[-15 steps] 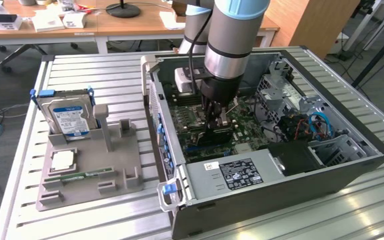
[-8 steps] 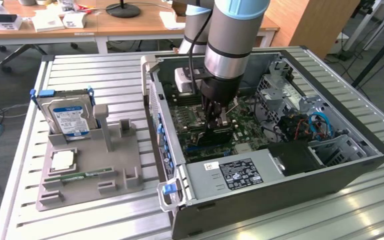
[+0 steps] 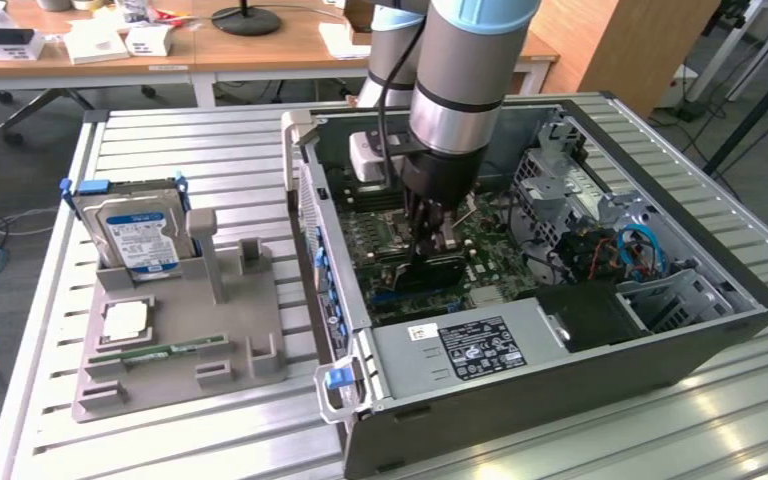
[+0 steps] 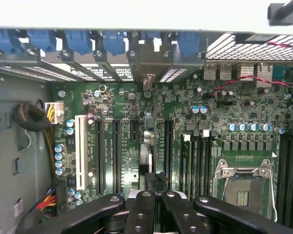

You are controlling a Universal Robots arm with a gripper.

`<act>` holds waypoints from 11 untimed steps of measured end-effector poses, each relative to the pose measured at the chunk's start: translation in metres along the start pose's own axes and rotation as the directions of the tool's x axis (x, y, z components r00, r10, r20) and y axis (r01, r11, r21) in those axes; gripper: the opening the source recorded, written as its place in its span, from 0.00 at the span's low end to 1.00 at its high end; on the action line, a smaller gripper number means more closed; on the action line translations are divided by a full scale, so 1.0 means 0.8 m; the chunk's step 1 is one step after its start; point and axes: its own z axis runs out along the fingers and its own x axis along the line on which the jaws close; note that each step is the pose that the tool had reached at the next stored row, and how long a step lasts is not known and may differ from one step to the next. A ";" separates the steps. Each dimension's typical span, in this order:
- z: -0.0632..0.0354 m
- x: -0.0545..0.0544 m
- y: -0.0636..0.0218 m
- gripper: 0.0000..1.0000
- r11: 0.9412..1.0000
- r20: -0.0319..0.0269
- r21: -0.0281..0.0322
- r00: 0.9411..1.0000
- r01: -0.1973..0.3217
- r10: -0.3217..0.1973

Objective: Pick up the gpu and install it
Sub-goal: 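Press down on the gpu until it lock into place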

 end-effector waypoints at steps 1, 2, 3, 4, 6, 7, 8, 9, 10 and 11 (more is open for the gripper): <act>-0.002 0.000 0.000 0.10 1.000 0.000 0.000 1.000 0.000 0.000; -0.005 0.000 0.000 0.10 1.000 0.000 0.000 1.000 0.000 0.000; -0.008 0.000 0.000 0.10 1.000 0.000 0.000 1.000 0.000 0.000; -0.011 0.000 0.000 0.10 1.000 0.000 0.000 1.000 0.000 0.000; -0.014 0.000 0.000 0.10 1.000 0.000 0.000 1.000 0.000 0.000; -0.014 0.000 0.000 0.10 1.000 0.000 0.000 1.000 0.000 0.000; -0.014 0.000 0.000 0.10 1.000 0.000 0.000 1.000 0.000 0.000; -0.014 0.000 0.000 0.10 1.000 0.000 0.000 1.000 0.000 0.000; -0.014 0.000 0.000 0.10 1.000 0.000 0.000 1.000 0.000 0.000; -0.015 0.000 0.000 0.10 1.000 0.000 0.000 1.000 0.000 0.000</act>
